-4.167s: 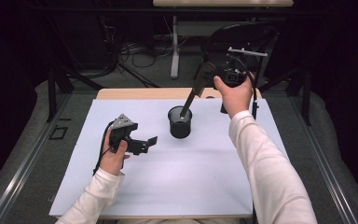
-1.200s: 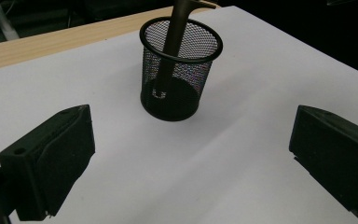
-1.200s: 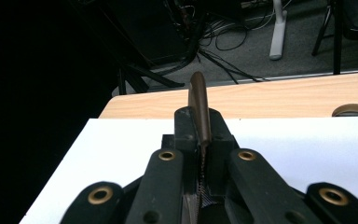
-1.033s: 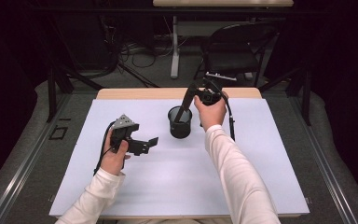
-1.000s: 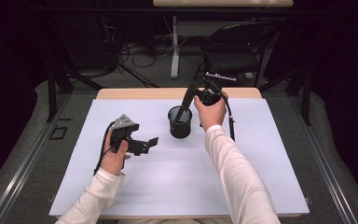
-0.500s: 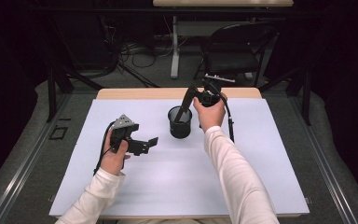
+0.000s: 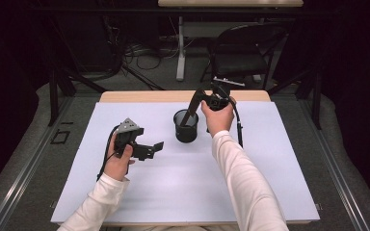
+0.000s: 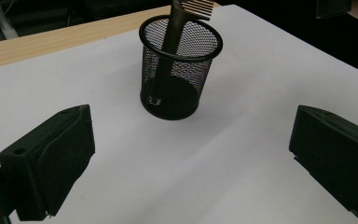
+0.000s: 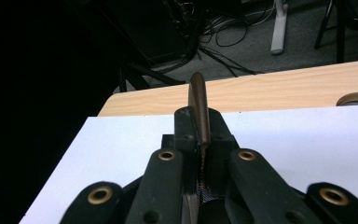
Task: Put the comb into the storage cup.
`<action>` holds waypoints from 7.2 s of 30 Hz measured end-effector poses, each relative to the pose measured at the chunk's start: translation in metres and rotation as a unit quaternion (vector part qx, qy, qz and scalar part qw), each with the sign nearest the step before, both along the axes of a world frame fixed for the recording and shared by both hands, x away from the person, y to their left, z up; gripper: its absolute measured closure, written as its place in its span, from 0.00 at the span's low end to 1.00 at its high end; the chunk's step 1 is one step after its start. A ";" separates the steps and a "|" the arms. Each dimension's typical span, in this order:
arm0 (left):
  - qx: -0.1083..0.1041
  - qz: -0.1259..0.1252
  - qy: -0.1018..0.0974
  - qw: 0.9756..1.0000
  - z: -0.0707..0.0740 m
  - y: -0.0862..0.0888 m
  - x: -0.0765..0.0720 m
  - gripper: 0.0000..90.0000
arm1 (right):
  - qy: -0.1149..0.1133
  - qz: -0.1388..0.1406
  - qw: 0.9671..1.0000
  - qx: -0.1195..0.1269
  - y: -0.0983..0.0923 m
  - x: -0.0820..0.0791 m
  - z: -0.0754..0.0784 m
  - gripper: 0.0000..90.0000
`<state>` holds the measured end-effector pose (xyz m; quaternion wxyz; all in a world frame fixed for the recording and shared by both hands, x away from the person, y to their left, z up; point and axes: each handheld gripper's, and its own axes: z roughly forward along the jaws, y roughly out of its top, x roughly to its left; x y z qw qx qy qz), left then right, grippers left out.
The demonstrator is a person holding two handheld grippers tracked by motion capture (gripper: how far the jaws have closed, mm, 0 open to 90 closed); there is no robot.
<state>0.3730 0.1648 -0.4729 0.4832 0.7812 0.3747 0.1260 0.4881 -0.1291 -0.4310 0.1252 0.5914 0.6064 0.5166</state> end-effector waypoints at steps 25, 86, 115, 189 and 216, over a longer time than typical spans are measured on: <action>0.003 0.000 0.002 1.000 -0.001 -0.001 0.001 0.01 | 0.013 -0.008 0.999 0.034 -0.023 -0.001 -0.011 0.96; 0.006 0.000 0.006 1.000 -0.003 -0.002 0.001 0.01 | -0.013 0.014 1.000 -0.015 -0.029 -0.009 -0.009 0.45; 0.008 0.002 0.005 1.000 -0.002 0.000 0.002 0.01 | -0.030 0.023 0.998 -0.042 -0.044 -0.023 -0.001 0.45; 0.004 0.006 0.012 1.000 0.025 0.049 -0.010 0.01 | -0.095 0.101 0.967 -0.212 -0.130 -0.151 0.002 0.00; -0.015 0.046 0.000 0.999 0.001 0.103 -0.052 0.01 | -0.074 0.072 0.973 -0.207 -0.150 -0.188 -0.044 0.00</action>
